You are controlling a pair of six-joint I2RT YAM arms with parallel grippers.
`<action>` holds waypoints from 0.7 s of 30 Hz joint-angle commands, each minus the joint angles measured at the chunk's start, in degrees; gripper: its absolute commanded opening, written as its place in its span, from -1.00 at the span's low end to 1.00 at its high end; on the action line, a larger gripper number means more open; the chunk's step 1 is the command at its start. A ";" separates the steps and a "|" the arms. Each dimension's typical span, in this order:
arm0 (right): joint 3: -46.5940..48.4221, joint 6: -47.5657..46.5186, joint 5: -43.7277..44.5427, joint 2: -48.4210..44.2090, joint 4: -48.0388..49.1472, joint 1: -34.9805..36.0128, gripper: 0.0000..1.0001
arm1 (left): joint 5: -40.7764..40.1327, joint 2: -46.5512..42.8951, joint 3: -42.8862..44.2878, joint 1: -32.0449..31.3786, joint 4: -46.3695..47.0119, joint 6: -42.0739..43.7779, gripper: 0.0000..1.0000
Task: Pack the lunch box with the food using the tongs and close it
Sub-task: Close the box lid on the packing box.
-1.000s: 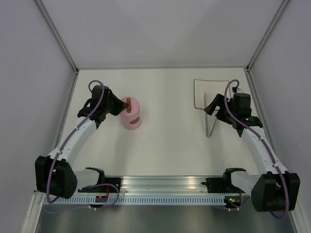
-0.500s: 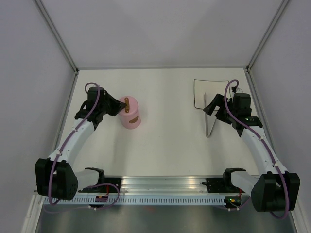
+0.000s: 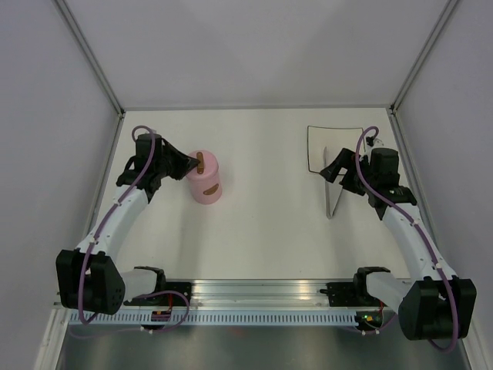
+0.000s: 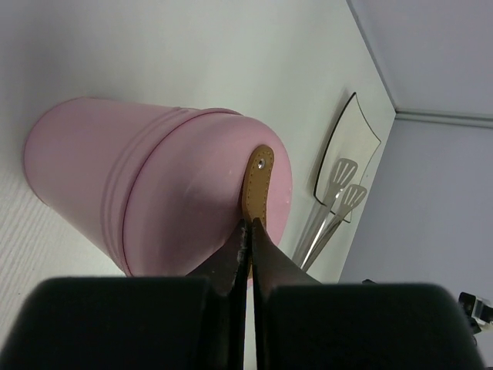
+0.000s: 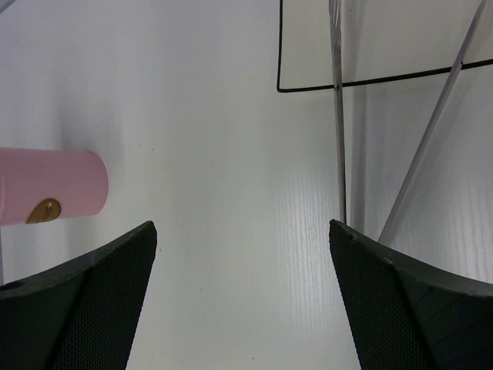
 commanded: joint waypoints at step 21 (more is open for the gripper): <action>-0.56 0.56 -1.31 -0.68 2.37 1.07 0.96 | -2.90 -0.78 -3.54 0.30 0.22 3.79 -0.95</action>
